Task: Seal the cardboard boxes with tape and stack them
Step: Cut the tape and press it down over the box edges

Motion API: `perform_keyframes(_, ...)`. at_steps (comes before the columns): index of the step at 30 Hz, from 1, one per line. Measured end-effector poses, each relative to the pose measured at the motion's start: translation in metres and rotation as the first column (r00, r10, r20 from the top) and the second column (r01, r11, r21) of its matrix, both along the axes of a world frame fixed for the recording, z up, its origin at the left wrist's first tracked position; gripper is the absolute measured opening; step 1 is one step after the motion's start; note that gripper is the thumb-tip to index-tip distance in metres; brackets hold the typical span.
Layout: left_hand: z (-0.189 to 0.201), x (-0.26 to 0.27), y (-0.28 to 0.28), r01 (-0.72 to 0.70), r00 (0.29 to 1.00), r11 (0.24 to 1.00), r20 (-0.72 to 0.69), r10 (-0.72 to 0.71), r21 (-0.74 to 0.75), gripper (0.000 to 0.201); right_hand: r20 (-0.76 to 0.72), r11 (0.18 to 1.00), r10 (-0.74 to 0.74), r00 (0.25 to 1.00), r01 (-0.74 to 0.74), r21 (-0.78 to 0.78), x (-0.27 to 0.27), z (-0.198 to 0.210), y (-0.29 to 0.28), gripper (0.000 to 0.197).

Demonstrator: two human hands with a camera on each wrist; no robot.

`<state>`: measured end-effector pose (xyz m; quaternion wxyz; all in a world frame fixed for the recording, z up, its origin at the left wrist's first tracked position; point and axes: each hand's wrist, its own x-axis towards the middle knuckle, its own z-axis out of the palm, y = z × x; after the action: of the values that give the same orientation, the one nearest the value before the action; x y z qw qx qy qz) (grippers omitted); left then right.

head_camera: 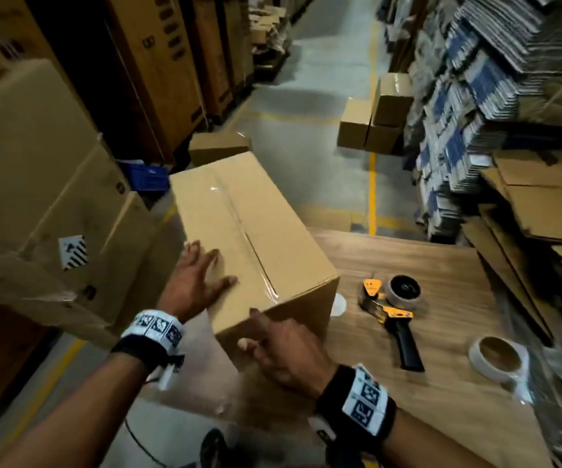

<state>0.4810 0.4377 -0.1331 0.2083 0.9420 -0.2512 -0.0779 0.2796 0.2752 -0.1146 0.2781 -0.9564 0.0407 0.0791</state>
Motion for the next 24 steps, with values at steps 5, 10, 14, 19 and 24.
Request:
perform_keyframes(5, 0.020, -0.043, -0.013, 0.093, 0.985, 0.993, 0.153, -0.081, -0.073, 0.092, 0.417, 0.939, -0.313, 0.853, 0.345, 0.000, -0.005, -0.004, -0.076, 0.034)
perform_keyframes(10, -0.024, -0.104, -0.061, 0.137, 0.951, 0.960, 0.240, -0.196, 0.244, 0.089, 0.251, 0.859, -0.512, 0.822, 0.492, 0.143, -0.005, -0.064, -0.152, 0.044)
perform_keyframes(14, -0.042, -0.105, -0.059, 0.066, 0.929, 0.996, 0.361, -0.082, 0.055, 0.053, 0.024, 0.612, -0.790, 0.613, 0.785, 0.093, -0.053, -0.138, -0.209, 0.071)
perform_keyframes(19, -0.048, -0.120, -0.049, 0.145, 0.899, 0.989, 0.421, -0.117, -0.035, 0.040, -0.413, 0.378, -0.813, 0.410, 0.912, 0.161, -0.092, -0.172, -0.237, 0.065)
perform_keyframes(24, -0.039, -0.136, -0.036, 0.223, 0.906, 0.970, 0.390, -0.167, -0.101, 0.039, -0.665, 0.013, -0.525, 0.531, 0.786, 0.618, -0.086, -0.197, -0.246, 0.064)
